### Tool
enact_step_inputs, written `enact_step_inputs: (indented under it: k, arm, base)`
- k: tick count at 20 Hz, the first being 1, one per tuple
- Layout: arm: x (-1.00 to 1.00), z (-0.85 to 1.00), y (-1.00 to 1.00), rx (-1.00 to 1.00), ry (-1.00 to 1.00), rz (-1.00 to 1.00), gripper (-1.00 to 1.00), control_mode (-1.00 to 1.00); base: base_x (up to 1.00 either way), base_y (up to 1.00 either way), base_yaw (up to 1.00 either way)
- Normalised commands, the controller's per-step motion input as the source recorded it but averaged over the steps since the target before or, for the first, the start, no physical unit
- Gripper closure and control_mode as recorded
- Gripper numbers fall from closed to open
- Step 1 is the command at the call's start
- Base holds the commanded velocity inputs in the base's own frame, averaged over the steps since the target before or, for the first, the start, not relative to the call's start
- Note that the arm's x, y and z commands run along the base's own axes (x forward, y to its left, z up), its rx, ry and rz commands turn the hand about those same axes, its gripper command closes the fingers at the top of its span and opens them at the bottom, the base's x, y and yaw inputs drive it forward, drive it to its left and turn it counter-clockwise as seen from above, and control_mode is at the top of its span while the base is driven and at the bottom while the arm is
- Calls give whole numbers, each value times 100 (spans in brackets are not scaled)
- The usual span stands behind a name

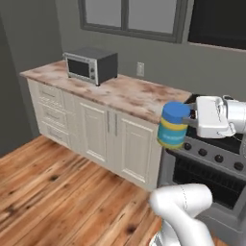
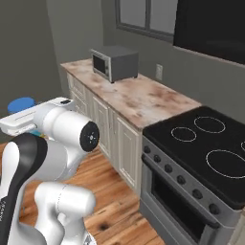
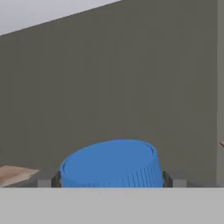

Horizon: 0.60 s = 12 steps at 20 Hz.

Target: Move the mayonnaise and oil and vinegar bottle from the cabinet to the dining counter.

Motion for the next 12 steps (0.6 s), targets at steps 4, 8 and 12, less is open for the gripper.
enact_step_inputs:
  k: [4,8,12]
  arm:
    - [0,0,0,0,0,0,100,100]
    - [0,0,0,0,0,0,100,100]
    - [0,0,0,0,0,0,100,100]
  base:
    - [3,47,47]
    - [1,34,47]
    - [0,34,48]
